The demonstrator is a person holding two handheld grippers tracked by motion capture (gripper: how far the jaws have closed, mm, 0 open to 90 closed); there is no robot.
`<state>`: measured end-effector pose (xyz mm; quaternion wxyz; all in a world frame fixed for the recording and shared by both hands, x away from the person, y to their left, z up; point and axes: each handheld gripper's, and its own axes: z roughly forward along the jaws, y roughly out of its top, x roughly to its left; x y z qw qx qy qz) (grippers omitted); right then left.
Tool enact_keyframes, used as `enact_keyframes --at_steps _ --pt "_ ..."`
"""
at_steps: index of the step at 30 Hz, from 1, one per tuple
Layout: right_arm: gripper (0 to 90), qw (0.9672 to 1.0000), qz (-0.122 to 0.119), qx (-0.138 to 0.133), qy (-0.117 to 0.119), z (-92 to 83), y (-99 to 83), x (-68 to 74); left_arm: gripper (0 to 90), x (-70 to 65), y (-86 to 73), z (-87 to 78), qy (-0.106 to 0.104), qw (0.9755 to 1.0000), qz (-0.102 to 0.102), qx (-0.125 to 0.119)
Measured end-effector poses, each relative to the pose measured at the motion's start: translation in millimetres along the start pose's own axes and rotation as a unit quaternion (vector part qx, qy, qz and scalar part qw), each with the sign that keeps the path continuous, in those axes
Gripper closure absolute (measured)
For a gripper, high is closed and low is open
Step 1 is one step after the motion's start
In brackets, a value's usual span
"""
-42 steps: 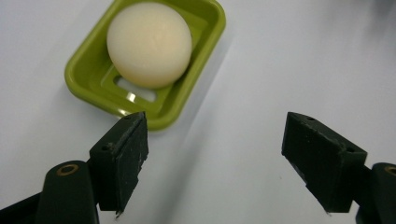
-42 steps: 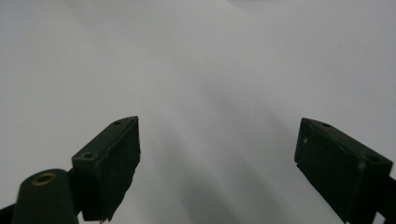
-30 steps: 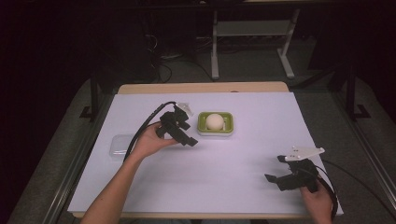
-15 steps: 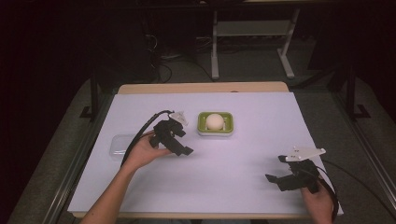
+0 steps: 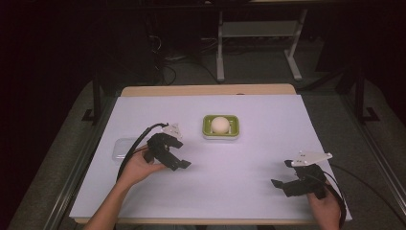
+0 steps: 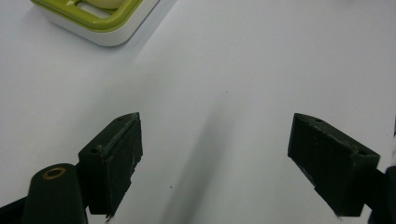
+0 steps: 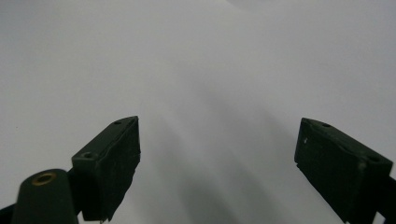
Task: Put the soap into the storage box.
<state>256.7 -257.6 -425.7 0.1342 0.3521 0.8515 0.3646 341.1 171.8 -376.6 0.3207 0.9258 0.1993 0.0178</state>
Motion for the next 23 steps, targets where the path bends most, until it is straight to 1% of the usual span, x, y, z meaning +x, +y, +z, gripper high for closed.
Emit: enact_keyframes --at_steps 2,5,7,8,12,16,19,20,21,22,23 --pt "13.6 1.0 0.002 -0.001 -0.001 -0.4 -0.4 0.2 17.4 -4.3 -6.1 -1.8 -0.002 1.0 0.004 0.006" --pt "13.6 1.0 0.001 -0.002 -0.001 -1.1 -0.2 0.4 17.4 -7.2 -10.7 -2.2 0.0 1.0 0.006 0.0" --pt "13.6 1.0 0.001 -0.002 -0.002 -1.4 -0.2 0.2 17.4 -8.7 -15.0 -3.5 0.001 1.0 0.002 0.0" --pt "13.6 1.0 0.001 -0.002 -0.002 -1.4 -0.3 0.2 17.4 -8.9 -17.3 -4.3 0.0 1.0 0.004 0.001" --pt "13.6 1.0 0.0 0.0 -0.004 -1.2 -1.0 0.2 17.4 -10.6 -27.8 -5.4 0.001 1.0 -0.004 0.002" --pt "13.6 1.0 0.001 0.001 -0.004 -1.3 -1.0 0.1 17.4 -13.6 -37.7 -6.3 0.005 1.0 -0.005 0.007" --pt "13.6 1.0 0.0 0.002 -0.004 -0.2 -1.1 0.3 17.4 -16.3 -46.1 -5.1 0.01 0.9999 -0.007 0.005" --pt "13.6 1.0 -0.001 0.002 -0.003 0.0 -1.1 0.4 17.4 -16.6 -48.9 -4.9 0.009 0.9999 -0.005 0.009" --pt "13.6 1.0 0.0 0.003 -0.003 -0.1 -1.3 0.7 17.4 -17.2 -51.8 -3.8 0.008 0.9999 -0.008 0.006" --pt "13.6 1.0 -0.001 0.003 -0.004 -0.6 -1.5 1.0 17.3 -18.5 -55.0 -2.6 0.007 0.9998 -0.016 0.0" --pt "13.6 1.0 -0.001 0.003 -0.004 -0.6 -1.5 1.0 17.3 -18.8 -57.6 -2.1 0.006 0.9998 -0.017 -0.001"
